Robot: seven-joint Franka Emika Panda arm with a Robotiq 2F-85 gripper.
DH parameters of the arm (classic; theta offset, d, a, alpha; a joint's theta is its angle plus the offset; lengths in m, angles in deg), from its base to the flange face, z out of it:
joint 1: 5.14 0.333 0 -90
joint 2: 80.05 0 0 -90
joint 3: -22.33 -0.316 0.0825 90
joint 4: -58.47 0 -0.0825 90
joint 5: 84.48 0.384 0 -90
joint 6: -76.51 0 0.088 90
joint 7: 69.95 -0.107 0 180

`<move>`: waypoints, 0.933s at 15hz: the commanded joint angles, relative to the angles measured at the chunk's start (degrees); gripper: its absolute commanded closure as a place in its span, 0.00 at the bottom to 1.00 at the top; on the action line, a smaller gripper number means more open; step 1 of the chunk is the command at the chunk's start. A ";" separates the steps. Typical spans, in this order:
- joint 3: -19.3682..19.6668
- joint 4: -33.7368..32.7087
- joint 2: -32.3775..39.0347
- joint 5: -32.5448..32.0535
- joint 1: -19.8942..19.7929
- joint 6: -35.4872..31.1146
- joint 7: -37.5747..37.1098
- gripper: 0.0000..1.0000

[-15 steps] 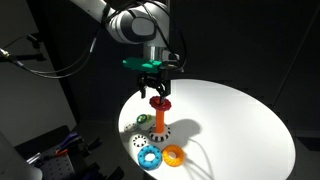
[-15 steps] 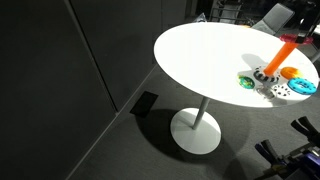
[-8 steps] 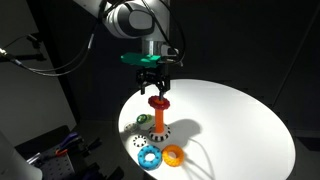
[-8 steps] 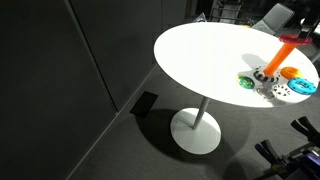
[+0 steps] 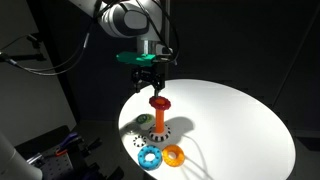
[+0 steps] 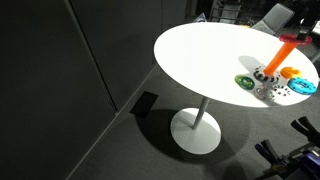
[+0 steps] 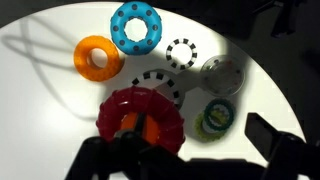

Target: Put the red ring on the stack

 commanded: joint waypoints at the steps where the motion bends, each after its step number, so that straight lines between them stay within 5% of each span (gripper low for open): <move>1: -0.24 2.45 -2.15 1.11 0.22 -0.78 1.56 0.00; 14: 0.87 6.13 -3.52 2.13 -0.49 -3.27 2.84 0.00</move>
